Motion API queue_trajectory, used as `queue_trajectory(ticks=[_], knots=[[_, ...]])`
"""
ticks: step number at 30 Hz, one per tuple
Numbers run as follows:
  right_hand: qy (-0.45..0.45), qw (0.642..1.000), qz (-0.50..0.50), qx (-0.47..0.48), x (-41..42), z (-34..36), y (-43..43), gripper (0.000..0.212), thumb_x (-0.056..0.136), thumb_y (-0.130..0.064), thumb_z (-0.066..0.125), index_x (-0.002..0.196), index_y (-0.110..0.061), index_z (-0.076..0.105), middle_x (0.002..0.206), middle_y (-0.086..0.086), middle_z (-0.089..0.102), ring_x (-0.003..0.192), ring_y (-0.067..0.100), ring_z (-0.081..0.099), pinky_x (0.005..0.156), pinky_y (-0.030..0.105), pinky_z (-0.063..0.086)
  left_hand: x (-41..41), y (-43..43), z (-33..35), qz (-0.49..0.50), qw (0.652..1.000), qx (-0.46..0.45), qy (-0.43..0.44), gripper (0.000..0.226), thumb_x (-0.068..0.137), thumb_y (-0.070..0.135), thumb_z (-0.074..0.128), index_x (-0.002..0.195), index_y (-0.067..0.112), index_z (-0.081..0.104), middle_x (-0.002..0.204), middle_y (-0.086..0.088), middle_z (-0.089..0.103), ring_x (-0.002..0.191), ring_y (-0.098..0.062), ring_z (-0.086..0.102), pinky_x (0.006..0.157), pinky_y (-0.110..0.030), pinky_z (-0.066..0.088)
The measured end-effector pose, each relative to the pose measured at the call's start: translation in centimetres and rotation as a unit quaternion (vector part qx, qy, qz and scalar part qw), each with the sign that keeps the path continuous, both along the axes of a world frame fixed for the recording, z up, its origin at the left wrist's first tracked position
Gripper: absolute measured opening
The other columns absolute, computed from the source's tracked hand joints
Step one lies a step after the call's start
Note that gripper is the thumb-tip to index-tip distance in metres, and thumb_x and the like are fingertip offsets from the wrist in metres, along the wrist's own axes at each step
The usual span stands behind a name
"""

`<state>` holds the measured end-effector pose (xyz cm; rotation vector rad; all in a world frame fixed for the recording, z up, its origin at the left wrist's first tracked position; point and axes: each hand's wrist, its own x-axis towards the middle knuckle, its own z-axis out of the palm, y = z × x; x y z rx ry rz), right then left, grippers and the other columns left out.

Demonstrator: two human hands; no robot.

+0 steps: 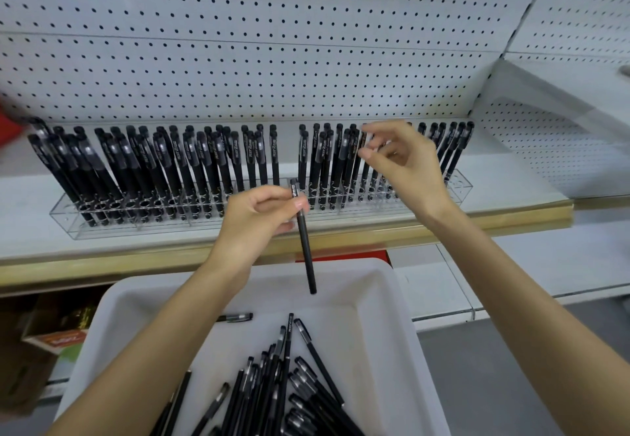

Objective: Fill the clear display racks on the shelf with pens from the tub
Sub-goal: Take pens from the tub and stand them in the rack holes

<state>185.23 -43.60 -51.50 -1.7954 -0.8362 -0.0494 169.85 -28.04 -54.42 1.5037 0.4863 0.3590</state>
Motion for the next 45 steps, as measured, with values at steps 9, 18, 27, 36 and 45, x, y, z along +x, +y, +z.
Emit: queue_trajectory(ticks=[9, 18, 27, 36, 45], knots=[[0.24, 0.96, 0.136, -0.052, -5.2, -3.5, 0.5, 0.02, 0.08, -0.017, 0.07, 0.098, -0.009, 0.067, 0.084, 0.007, 0.073, 0.071, 0.017, 0.071, 0.067, 0.028, 0.059, 0.6, -0.4, 1.5, 0.013, 1.0, -0.006, -0.007, 0.018, 0.076, 0.026, 0.076, 0.09, 0.015, 0.073, 0.086, 0.002, 0.074, 0.097, -0.02, 0.067, 0.09, -0.035, 0.055], [0.262, 0.951, 0.162, -0.017, -6.4, -3.3, 1.6, 0.025, 0.075, -0.014, 0.074, 0.093, 0.001, 0.066, 0.081, 0.015, 0.068, 0.062, 0.013, 0.064, 0.062, 0.024, 0.057, 0.3, -0.6, 2.1, -0.017, 1.0, -0.003, -0.006, 0.04, 0.057, 0.038, 0.078, 0.089, 0.013, 0.074, 0.079, 0.004, 0.072, 0.089, -0.015, 0.067, 0.093, -0.041, 0.053], [0.168, 0.982, 0.073, 0.033, -2.9, -0.5, -0.8, 0.02, 0.079, -0.005, 0.072, 0.095, -0.012, 0.063, 0.076, 0.004, 0.068, 0.066, 0.012, 0.066, 0.06, 0.023, 0.056, 0.4, -0.5, 1.0, -0.073, 0.893, 0.442, 0.056, 0.063, 0.084, 0.059, 0.044, 0.136, 0.024, 0.049, 0.136, 0.007, 0.053, 0.123, -0.011, 0.052, 0.103, -0.027, 0.037], [-0.015, 0.996, -0.016, 0.089, 2.0, 2.3, -0.6, 0.062, 0.084, -0.005, 0.07, 0.133, -0.03, 0.042, 0.086, 0.004, 0.057, 0.07, 0.019, 0.066, 0.072, 0.036, 0.058, 1.3, 0.1, -1.1, -0.143, 0.726, 0.66, 0.13, 0.077, 0.086, 0.062, 0.018, 0.149, 0.018, 0.026, 0.156, -0.004, 0.026, 0.142, -0.019, 0.029, 0.114, -0.033, 0.023], [-0.141, 0.982, -0.112, 0.055, 3.3, -0.7, 0.7, 0.05, 0.082, -0.023, 0.075, 0.126, -0.021, 0.051, 0.079, -0.008, 0.062, 0.075, 0.008, 0.063, 0.078, 0.033, 0.055, 1.1, 0.6, -1.5, -0.149, 0.718, 0.667, 0.134, 0.079, 0.085, 0.062, 0.023, 0.146, 0.013, 0.033, 0.154, -0.007, 0.031, 0.14, -0.021, 0.033, 0.11, -0.03, 0.02]])
